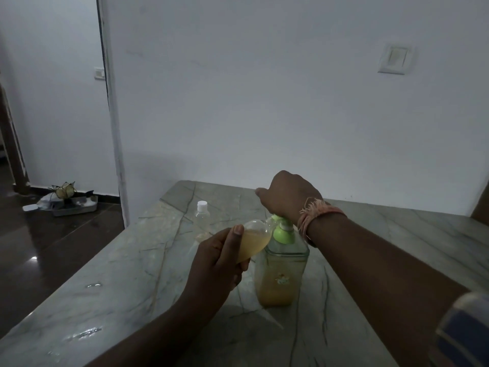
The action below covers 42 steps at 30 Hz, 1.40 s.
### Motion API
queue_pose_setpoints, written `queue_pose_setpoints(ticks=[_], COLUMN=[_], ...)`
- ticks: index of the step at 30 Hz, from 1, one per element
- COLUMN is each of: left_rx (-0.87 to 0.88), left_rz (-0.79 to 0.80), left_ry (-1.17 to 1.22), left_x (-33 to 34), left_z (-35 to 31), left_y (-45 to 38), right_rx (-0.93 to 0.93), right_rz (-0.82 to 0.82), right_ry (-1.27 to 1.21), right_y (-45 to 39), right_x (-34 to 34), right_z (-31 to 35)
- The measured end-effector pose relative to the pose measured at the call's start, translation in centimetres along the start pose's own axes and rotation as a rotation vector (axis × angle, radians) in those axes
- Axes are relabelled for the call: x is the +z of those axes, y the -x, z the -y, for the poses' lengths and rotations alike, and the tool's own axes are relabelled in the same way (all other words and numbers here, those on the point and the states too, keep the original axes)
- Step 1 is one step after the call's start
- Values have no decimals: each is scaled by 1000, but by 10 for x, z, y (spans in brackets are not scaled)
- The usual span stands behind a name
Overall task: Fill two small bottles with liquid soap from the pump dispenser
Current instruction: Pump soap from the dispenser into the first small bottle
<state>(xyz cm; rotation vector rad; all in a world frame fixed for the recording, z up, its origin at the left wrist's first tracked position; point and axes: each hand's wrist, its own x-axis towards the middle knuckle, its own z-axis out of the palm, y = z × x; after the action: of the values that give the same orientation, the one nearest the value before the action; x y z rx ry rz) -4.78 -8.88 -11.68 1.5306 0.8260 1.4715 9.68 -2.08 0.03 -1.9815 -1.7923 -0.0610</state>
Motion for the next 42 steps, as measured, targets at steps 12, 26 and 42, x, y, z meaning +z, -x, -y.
queue_pose_setpoints(ticks=[12,26,42], left_rx=[38,55,61], left_rz=[36,-9,-13], left_ry=[-49,-46,-129], left_x=[-3,0,-1], left_z=[-3,-1,-1], left_y=[4,1,1], right_rx=[51,147,187], right_rz=[46,-93,13], right_ry=[-116,-160,-256], right_y=[-3,2,-1], right_x=[5,7,12], right_z=[-2,-4,-5])
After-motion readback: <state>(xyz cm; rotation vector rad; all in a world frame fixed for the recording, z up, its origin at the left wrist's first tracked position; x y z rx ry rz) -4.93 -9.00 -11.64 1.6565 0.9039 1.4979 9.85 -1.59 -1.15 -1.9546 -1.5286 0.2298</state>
